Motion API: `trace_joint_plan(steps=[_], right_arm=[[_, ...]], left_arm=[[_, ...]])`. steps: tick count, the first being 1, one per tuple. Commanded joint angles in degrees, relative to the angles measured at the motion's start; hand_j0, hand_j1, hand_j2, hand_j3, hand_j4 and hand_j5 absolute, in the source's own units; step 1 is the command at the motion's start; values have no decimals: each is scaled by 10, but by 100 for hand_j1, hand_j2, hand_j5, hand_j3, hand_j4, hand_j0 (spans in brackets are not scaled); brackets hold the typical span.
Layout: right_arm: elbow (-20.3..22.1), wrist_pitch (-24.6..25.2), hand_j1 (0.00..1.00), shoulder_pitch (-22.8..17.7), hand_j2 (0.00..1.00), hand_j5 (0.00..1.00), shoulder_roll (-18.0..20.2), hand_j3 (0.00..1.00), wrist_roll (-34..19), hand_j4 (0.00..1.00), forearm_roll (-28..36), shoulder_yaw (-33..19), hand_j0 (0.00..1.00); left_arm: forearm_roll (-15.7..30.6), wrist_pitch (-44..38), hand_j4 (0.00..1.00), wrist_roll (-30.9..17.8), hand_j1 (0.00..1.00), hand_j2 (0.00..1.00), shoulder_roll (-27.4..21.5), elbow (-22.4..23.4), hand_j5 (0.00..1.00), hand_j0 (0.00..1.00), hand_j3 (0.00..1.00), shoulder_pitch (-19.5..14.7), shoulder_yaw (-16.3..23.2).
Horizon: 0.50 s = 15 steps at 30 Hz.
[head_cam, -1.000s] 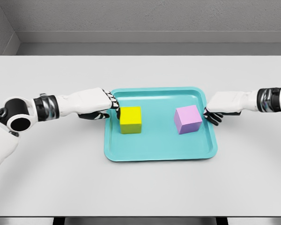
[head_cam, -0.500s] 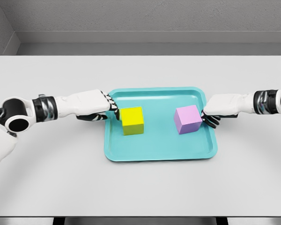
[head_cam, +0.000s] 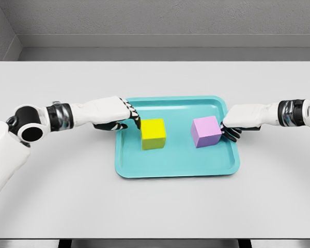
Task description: Push two cubes
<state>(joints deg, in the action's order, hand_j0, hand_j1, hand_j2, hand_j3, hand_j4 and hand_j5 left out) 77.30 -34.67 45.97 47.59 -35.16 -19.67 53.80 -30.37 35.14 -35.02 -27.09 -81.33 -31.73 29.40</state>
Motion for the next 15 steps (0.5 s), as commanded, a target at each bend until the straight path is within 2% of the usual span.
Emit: trace_joint_plan(steps=[1, 15], right_arm=[[3, -3, 9, 0, 9, 9, 0, 9, 2, 9, -4, 3, 9], [12, -3, 9, 0, 9, 9, -7, 9, 2, 9, -4, 8, 9]], left_arm=[[2, -1, 58, 0, 58, 58, 7, 0, 58, 58, 58, -1, 0], [-11, -1, 58, 0, 58, 58, 42, 20, 58, 58, 58, -11, 14]])
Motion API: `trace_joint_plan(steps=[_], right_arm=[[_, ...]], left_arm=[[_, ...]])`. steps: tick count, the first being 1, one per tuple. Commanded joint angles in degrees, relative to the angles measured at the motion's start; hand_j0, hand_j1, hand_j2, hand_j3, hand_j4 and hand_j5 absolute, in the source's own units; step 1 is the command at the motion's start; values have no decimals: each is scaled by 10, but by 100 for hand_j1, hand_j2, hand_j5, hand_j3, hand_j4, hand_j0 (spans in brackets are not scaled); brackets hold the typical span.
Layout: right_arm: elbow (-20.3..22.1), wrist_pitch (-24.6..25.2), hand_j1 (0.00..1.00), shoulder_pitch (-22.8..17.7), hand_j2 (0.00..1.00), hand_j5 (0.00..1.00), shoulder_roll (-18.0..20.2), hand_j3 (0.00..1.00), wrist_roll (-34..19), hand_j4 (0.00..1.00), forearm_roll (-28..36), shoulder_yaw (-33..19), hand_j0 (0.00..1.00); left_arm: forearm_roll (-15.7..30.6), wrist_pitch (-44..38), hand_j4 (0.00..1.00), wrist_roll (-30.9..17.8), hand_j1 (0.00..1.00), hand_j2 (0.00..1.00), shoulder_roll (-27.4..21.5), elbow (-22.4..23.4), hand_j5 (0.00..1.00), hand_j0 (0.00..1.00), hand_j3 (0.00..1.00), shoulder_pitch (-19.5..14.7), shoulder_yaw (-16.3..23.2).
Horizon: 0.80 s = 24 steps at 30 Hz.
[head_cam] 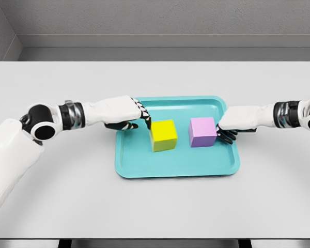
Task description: Push two cubes
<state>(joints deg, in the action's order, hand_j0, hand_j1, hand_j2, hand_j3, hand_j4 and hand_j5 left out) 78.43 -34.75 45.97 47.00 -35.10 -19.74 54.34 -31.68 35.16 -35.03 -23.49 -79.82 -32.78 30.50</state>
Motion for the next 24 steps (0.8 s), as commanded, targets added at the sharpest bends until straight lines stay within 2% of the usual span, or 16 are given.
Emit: trace_joint_plan(steps=[1, 7, 9, 15, 19, 24], right_arm=[[1, -2, 9, 0, 9, 9, -2, 9, 1, 9, -3, 2, 9], [1, -2, 9, 0, 9, 9, -2, 9, 1, 9, -3, 3, 9], [0, -2, 9, 1, 9, 9, -2, 9, 1, 9, -3, 3, 9], [-24, -2, 9, 4, 9, 9, -2, 9, 1, 9, -12, 2, 9], [-39, -2, 9, 11, 9, 9, -16, 9, 1, 9, -23, 2, 9], [-45, -2, 9, 14, 9, 9, -27, 9, 1, 9, -31, 2, 9]], left_arm=[[1, -2, 58, 0, 58, 58, 11, 6, 58, 58, 58, 0, 3], [0, -2, 58, 0, 58, 58, 19, 12, 58, 58, 58, -4, 3], [0, -2, 58, 0, 58, 58, 19, 16, 58, 58, 58, -11, 16], [8, -2, 58, 0, 58, 58, -3, 26, 58, 58, 58, -11, 12], [12, -2, 58, 0, 58, 58, -23, 20, 58, 58, 58, -11, 8], [12, -2, 58, 0, 58, 58, -16, 13, 58, 58, 58, -9, 16]])
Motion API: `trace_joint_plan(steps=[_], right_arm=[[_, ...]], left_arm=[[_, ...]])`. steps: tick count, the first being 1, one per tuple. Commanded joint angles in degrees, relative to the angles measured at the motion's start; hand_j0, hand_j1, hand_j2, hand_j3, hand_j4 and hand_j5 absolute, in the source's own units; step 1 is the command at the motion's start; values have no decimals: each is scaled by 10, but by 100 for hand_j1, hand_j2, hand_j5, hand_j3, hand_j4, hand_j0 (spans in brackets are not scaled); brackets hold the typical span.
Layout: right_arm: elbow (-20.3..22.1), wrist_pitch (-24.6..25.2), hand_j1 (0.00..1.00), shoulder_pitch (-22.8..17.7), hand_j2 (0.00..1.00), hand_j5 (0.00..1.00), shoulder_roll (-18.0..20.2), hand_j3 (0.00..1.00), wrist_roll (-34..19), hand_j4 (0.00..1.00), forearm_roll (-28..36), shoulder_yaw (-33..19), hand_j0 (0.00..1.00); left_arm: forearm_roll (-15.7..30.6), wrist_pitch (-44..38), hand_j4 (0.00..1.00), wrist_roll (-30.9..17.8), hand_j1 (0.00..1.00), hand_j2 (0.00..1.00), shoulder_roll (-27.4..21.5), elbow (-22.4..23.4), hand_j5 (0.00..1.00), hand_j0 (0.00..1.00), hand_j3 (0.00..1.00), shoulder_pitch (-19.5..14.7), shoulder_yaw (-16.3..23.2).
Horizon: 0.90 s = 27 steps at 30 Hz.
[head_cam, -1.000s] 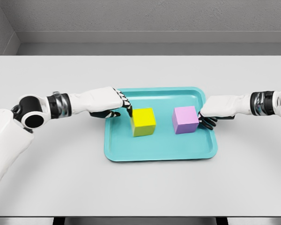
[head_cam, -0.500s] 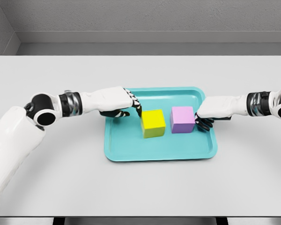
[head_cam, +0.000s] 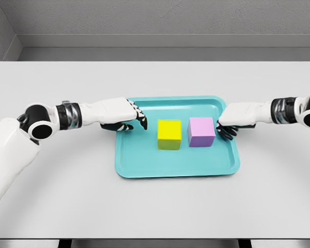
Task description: Push two cubes
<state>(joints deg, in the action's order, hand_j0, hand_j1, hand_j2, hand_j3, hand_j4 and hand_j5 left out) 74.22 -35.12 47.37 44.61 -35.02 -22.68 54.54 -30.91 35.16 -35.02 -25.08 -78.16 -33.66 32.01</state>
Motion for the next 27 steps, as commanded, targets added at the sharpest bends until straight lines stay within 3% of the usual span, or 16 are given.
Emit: trace_joint_plan(steps=[1, 13, 27], right_arm=[[-3, 1, 9, 0, 9, 9, -3, 9, 0, 9, -2, 0, 9], [-15, 1, 9, 4, 9, 9, -20, 9, 0, 9, -3, 0, 9], [-13, 1, 9, 2, 9, 9, -35, 9, 0, 9, -3, 0, 9]], left_arm=[[8, -2, 58, 0, 58, 58, 1, -9, 58, 58, 58, -1, 12], [19, -2, 58, 0, 58, 58, 1, -26, 58, 58, 58, 1, 26], [14, -2, 58, 0, 58, 58, 6, 2, 58, 58, 58, 1, 34]])
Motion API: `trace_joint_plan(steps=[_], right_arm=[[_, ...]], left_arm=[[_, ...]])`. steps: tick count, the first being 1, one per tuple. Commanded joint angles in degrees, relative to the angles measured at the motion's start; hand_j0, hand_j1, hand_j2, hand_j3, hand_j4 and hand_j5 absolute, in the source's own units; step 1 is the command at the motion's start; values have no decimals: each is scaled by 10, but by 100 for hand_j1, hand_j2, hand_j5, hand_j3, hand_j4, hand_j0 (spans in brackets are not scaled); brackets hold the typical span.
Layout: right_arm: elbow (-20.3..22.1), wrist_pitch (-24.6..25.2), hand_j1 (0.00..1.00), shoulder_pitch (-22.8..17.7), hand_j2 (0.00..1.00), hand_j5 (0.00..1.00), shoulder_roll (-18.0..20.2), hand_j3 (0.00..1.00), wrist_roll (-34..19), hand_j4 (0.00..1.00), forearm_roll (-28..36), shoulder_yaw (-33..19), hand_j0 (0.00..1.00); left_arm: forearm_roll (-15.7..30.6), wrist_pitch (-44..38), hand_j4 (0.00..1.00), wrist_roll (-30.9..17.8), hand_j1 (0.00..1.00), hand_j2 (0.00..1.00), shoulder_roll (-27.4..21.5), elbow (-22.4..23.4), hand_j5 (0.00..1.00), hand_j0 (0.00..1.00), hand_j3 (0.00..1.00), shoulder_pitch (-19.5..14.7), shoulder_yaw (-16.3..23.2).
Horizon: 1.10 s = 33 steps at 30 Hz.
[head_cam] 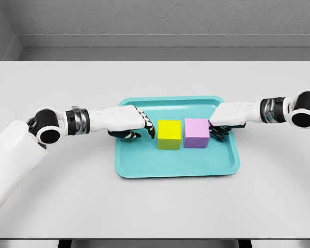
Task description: Push two cubes
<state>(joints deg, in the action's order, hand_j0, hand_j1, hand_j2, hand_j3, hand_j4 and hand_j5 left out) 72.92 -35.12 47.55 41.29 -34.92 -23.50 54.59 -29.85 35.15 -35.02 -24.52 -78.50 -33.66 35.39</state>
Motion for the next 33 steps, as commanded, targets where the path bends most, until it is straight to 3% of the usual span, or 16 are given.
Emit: trace_joint_plan(steps=[1, 18, 25, 27, 31, 32, 33], right_arm=[[1, 1, 9, 0, 9, 9, -2, 9, -1, 9, 6, 0, 9], [-3, 1, 9, 1, 9, 9, -5, 9, -1, 9, 6, 0, 9], [-13, 1, 9, 1, 9, 9, -3, 9, -1, 9, 6, -3, 9], [-14, 1, 9, 1, 9, 9, -2, 9, -1, 9, 6, -3, 9], [-38, 1, 9, 2, 9, 9, 0, 9, -1, 9, 6, -5, 9], [-39, 1, 9, 3, 9, 9, 1, 9, -1, 9, 6, -9, 9], [-39, 1, 9, 6, 9, 9, 2, 9, -1, 9, 6, -15, 9]], left_arm=[[3, -2, 58, 0, 58, 58, 1, 5, 58, 58, 58, 0, 0], [6, -2, 58, 0, 58, 58, 17, 5, 58, 58, 58, 0, 7], [32, -2, 27, 0, 27, 27, 1, 0, 27, 27, 27, -2, 3], [53, -2, 25, 0, 25, 25, -4, -5, 25, 25, 25, -4, 2], [168, -2, 26, 0, 26, 26, -151, -82, 26, 26, 26, -33, -2], [187, -2, 30, 0, 30, 30, -187, -90, 30, 30, 30, -32, -19], [195, -2, 45, 0, 45, 45, -211, -90, 45, 45, 45, -29, -22]])
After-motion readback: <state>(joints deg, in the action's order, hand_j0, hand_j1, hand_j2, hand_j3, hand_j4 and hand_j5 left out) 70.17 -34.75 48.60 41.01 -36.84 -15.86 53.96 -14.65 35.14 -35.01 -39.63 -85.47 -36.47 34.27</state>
